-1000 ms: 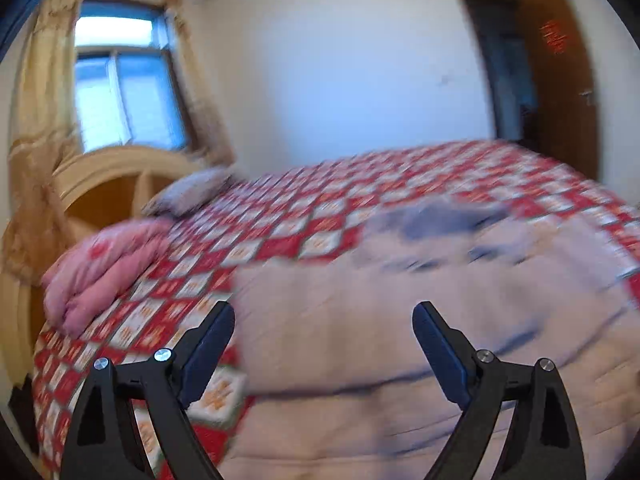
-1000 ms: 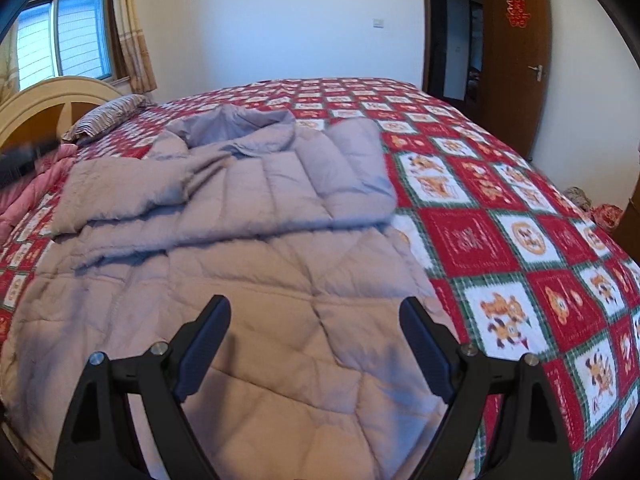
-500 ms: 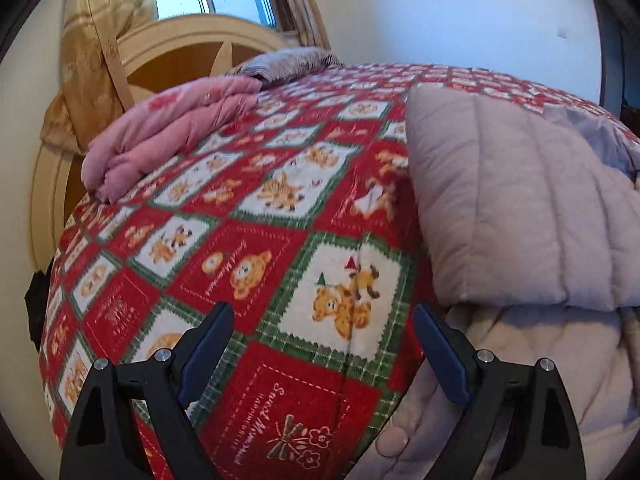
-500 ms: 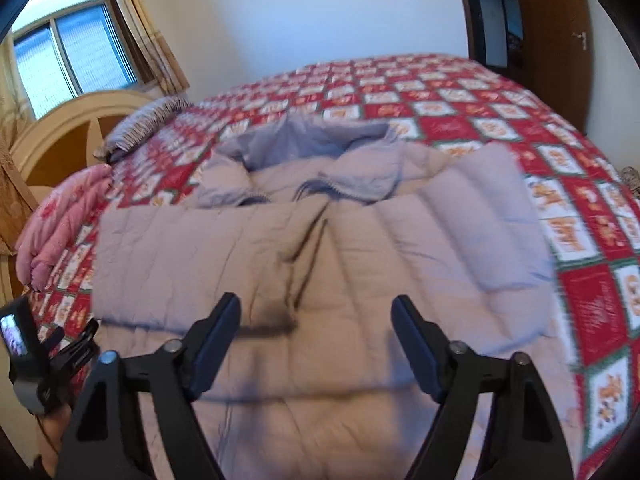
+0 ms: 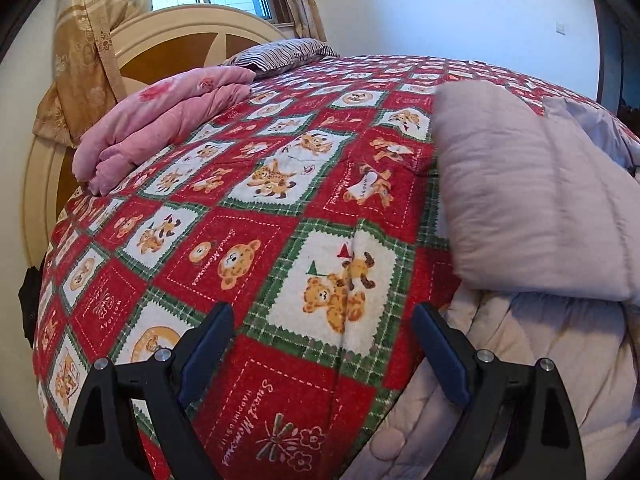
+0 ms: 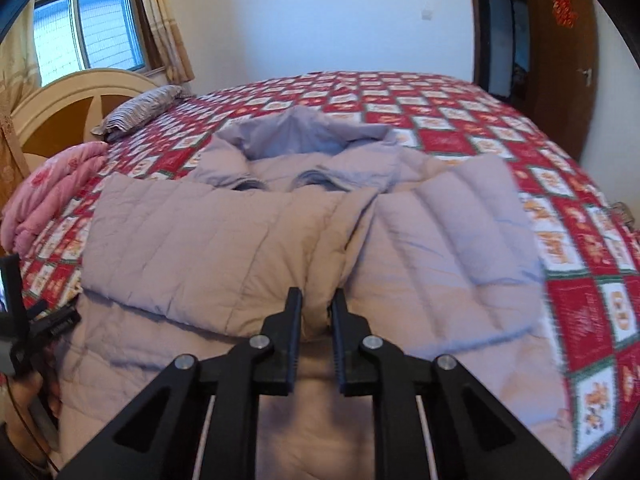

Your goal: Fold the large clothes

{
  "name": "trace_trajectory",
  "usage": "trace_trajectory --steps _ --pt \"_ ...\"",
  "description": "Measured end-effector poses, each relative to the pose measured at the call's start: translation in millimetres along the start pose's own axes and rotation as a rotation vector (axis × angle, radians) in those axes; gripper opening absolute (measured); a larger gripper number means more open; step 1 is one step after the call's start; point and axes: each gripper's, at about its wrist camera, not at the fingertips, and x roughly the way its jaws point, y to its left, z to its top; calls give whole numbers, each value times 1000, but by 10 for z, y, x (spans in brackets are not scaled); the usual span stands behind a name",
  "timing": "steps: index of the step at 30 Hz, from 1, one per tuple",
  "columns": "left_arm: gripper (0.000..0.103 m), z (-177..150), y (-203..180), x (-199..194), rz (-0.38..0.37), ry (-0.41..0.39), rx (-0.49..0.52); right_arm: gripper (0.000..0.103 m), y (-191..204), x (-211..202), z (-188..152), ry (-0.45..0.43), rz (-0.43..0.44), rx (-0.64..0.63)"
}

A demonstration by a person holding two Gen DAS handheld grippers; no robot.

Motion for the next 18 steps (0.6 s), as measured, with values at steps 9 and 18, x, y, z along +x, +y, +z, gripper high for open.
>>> trace_trajectory --steps 9,18 --pt "91 198 -22 -302 -109 11 65 23 -335 -6 -105 10 -90 33" --pt "91 1094 -492 -783 -279 -185 88 35 -533 -449 -14 -103 -95 169"
